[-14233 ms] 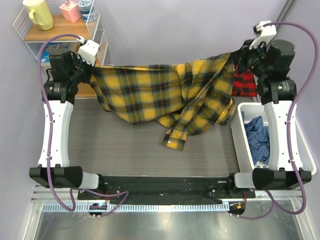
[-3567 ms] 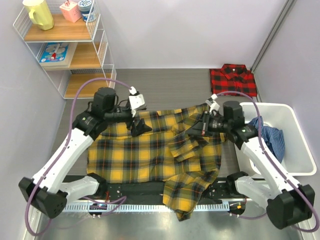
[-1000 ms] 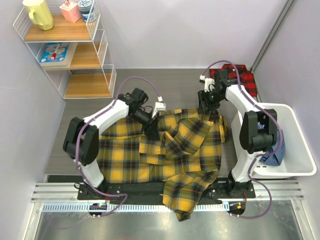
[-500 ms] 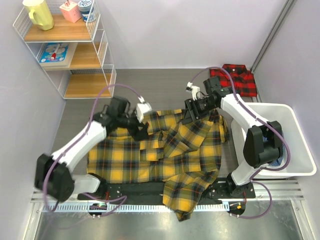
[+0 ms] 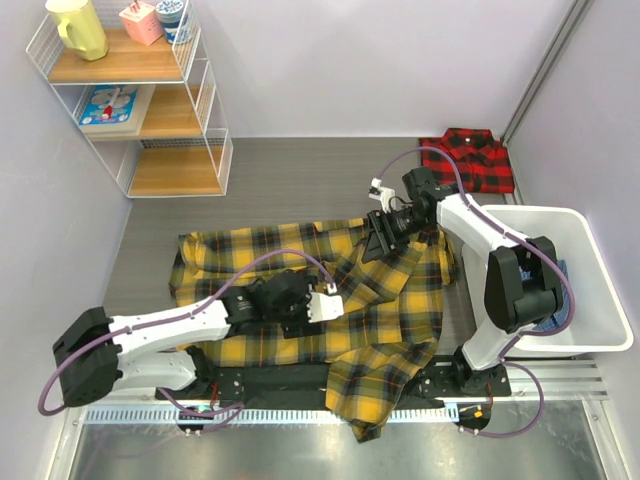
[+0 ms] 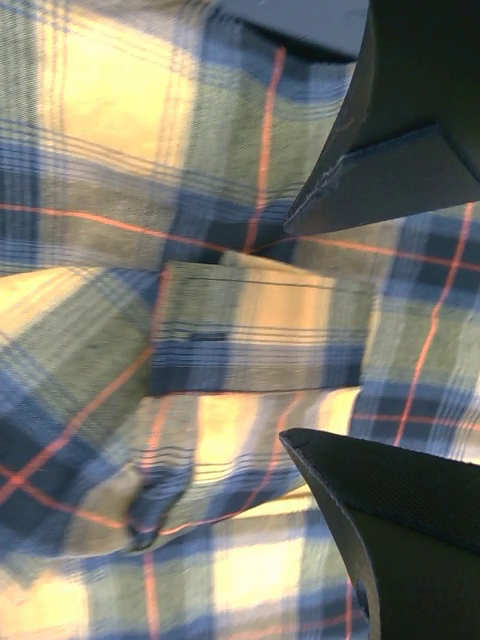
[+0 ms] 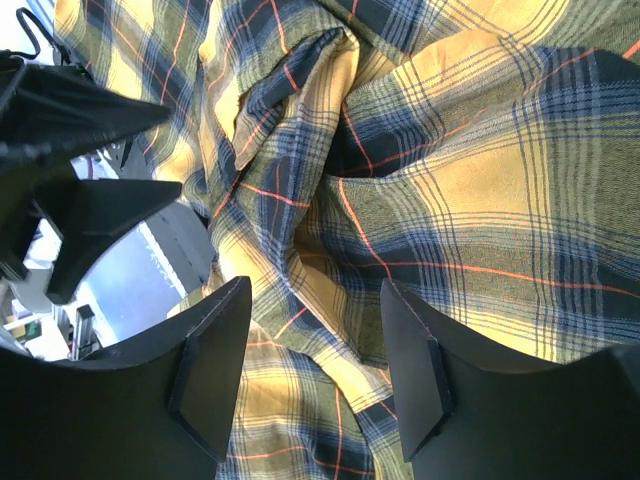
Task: Fold and stack the long sleeve shirts
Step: Fold the shirt
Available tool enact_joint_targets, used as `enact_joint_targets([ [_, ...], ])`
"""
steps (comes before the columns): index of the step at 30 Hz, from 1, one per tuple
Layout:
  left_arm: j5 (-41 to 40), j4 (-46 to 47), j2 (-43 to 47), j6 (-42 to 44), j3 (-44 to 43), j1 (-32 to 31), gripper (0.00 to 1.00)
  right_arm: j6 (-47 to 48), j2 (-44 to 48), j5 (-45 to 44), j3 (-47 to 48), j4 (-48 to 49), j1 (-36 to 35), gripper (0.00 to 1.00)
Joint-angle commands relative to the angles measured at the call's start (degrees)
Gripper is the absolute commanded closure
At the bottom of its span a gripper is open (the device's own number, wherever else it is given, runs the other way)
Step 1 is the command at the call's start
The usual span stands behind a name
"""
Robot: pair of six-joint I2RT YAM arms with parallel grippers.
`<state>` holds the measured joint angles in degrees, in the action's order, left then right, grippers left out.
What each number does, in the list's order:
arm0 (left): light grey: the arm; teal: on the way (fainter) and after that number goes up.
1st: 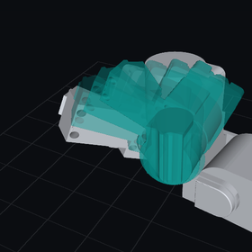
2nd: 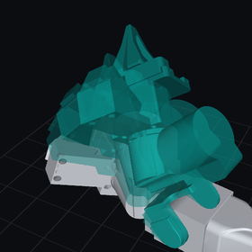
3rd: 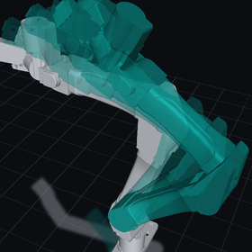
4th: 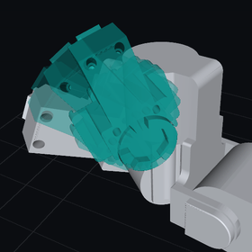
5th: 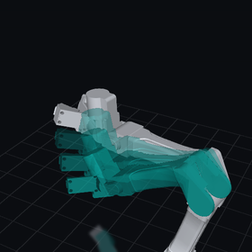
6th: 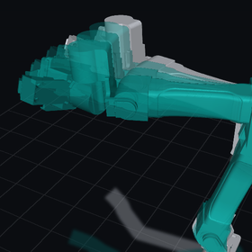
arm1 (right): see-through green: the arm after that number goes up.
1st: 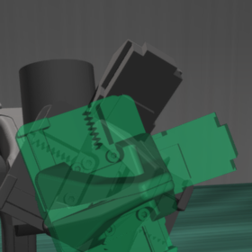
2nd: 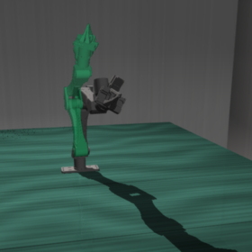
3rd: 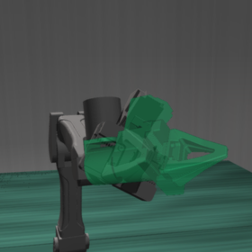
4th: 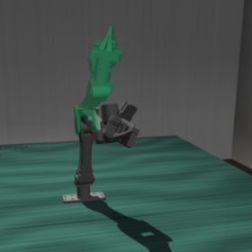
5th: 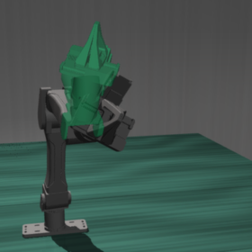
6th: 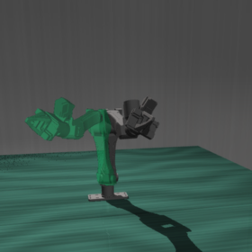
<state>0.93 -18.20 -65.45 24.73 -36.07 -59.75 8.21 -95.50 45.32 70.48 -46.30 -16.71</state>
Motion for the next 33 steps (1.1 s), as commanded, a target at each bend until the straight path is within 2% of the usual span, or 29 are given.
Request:
enact_joint_targets([
  [1,-8.22,9.23,-3.18,2.25,-0.14,-3.79,0.23,0.32,-0.30,1.35,-0.08,1.39,0.01,0.40],
  [11,-8.66,12.92,-9.25,7.26,1.62,-5.91,0.23,1.90,-0.82,-0.23,0.63,0.69,0.10,0.40],
  [14,-11.04,12.84,-10.66,5.95,0.48,-5.47,0.32,2.69,-1.44,-0.41,0.80,0.08,0.10,0.40],
  [15,-10.51,11.36,-10.58,4.72,-0.04,-5.03,0.40,3.04,-1.53,-0.50,0.89,-0.10,0.10,0.40],
  [17,-9.81,10.73,-9.18,3.49,-0.84,-3.46,0.50,3.39,-1.70,-0.50,1.24,-0.63,0.10,0.40],
  [18,-9.46,10.29,-8.56,2.70,-1.10,-3.01,0.60,3.48,-1.79,-0.58,1.42,-0.72,0.10,0.40],
  [25,-4.27,2.92,-3.02,-1.17,-5.14,-0.64,0.91,4.18,-2.41,-1.29,2.82,-1.42,0.27,0.39],
  [26,-3.83,2.03,-2.49,-1.87,-6.54,-0.11,0.99,4.53,-2.67,-1.37,3.08,-1.51,0.27,0.39],
  [29,-0.59,-3.57,-1.97,-5.47,-10.92,4.10,1.00,5.15,-3.02,-2.07,4.40,-2.38,0.80,0.37],
  [33,14.31,-11.93,-0.73,-10.92,-17.86,14.81,1.00,5.68,-3.98,-2.87,7.12,-3.18,3.08,0.36],
])
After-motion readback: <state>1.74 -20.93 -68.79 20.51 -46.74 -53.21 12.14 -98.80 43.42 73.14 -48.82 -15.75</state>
